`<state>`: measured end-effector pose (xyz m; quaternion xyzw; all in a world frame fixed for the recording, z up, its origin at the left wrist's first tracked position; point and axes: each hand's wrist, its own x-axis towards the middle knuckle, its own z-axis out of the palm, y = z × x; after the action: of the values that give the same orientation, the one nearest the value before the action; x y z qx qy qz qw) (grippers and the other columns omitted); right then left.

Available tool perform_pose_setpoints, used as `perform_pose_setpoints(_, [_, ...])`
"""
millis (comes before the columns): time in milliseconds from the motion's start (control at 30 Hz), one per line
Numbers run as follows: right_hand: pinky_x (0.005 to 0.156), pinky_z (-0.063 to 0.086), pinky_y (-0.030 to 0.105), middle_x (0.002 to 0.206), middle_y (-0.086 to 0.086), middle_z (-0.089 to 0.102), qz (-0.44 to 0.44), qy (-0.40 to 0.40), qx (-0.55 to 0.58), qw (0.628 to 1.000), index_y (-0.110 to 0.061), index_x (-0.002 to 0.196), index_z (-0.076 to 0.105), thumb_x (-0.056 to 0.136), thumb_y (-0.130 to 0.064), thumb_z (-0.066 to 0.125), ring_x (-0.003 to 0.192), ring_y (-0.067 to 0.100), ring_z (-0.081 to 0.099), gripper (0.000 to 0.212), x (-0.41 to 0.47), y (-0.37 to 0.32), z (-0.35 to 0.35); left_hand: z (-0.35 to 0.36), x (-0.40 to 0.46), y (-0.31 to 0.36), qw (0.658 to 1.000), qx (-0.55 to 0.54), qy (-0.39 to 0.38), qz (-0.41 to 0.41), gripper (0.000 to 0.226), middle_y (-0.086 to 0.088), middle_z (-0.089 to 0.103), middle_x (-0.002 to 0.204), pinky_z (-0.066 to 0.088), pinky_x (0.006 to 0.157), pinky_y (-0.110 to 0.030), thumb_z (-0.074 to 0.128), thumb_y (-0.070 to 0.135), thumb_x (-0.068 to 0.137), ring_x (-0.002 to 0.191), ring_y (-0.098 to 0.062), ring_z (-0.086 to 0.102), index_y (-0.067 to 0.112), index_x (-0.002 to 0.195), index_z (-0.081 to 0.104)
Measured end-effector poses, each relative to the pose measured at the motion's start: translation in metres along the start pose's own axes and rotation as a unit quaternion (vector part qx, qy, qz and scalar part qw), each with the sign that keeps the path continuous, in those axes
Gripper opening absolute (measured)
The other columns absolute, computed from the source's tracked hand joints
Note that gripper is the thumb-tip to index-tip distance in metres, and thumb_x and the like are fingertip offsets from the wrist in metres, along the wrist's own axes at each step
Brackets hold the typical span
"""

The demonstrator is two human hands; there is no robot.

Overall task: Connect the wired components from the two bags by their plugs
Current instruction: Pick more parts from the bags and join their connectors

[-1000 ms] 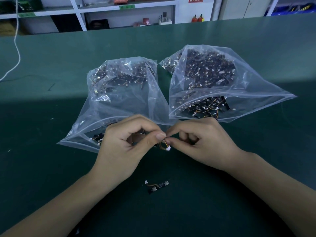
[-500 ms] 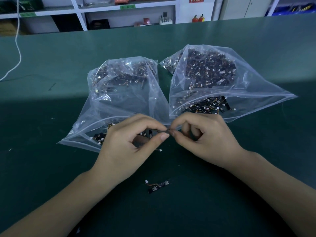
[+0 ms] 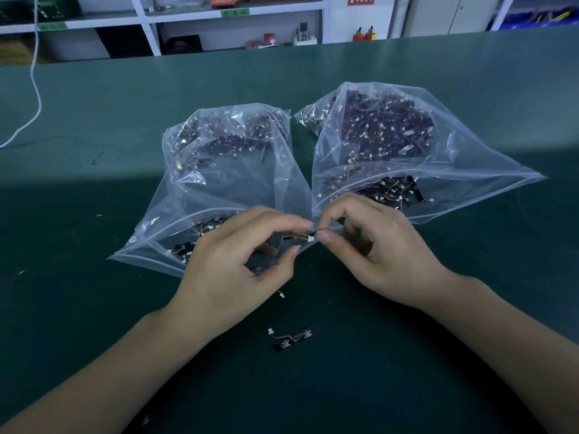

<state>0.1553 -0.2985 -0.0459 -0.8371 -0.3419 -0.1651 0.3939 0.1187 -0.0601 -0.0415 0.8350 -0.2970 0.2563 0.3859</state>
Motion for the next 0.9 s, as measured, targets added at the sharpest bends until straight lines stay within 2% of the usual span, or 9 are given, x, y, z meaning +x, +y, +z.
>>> perform_pose_setpoints(167, [0.059,0.038,0.019,0.097,-0.028,0.054,-0.014,0.008,-0.01,1.0,-0.025,0.103,0.064,0.104,-0.034,0.064,0.06,0.014,0.053,0.009,0.0004,-0.0028,0.0,-0.0005,0.0007,-0.0014,1.0,0.001,0.027,0.008,0.026,0.01,0.073,0.105,0.058,0.074,-0.021,0.079,0.002,0.093,0.094,-0.009,0.072,0.014,0.116,0.078])
perform_pose_setpoints(267, [0.059,0.036,0.016,0.093,-0.032,0.052,-0.013,0.014,-0.007,1.0,-0.024,0.101,0.066,0.102,-0.031,0.069,0.059,0.013,0.05,0.007,0.0003,-0.0037,-0.0006,-0.0009,0.0014,-0.0007,0.999,-0.003,0.033,0.005,0.029,0.008,0.075,0.103,0.059,0.074,-0.022,0.08,0.001,0.093,0.095,-0.007,0.073,0.018,0.116,0.077])
perform_pose_setpoints(500, [0.055,0.047,0.033,0.086,-0.039,0.053,-0.025,0.023,-0.008,0.999,-0.022,0.105,0.072,0.099,-0.034,0.073,0.055,0.018,0.052,0.013,0.0011,-0.005,-0.0008,-0.0008,0.0019,0.0015,0.999,-0.032,0.038,-0.014,0.032,0.016,0.069,0.101,0.06,0.07,-0.03,0.078,0.001,0.093,0.091,-0.01,0.073,0.024,0.115,0.074])
perform_pose_setpoints(700, [0.057,0.039,0.021,0.087,-0.034,0.055,-0.017,0.027,-0.001,0.999,-0.02,0.101,0.077,0.1,-0.027,0.073,0.054,0.016,0.045,0.008,0.0016,-0.0042,-0.0007,0.0009,0.0005,0.0031,0.999,-0.041,0.022,-0.013,0.032,0.012,0.071,0.102,0.059,0.067,-0.029,0.079,0.003,0.091,0.09,-0.013,0.074,0.023,0.117,0.075])
perform_pose_setpoints(800, [0.055,0.038,0.021,0.087,-0.034,0.054,-0.023,0.018,-0.006,1.0,-0.02,0.098,0.076,0.1,-0.028,0.072,0.054,0.017,0.046,0.009,0.0015,-0.0065,-0.0006,0.0005,-0.0002,0.0034,0.999,-0.03,0.011,-0.006,0.023,0.005,0.073,0.099,0.058,0.065,-0.028,0.078,0.009,0.094,0.087,-0.017,0.073,0.019,0.115,0.077])
perform_pose_setpoints(900, [0.057,0.037,0.018,0.086,-0.032,0.054,-0.027,0.025,-0.005,0.999,-0.02,0.096,0.075,0.099,-0.027,0.072,0.055,0.016,0.047,0.008,0.0016,-0.0086,-0.0008,-0.0007,0.0014,0.0041,0.999,-0.032,0.019,-0.007,0.023,0.004,0.072,0.096,0.057,0.065,-0.031,0.076,0.007,0.096,0.085,-0.017,0.072,0.023,0.112,0.076])
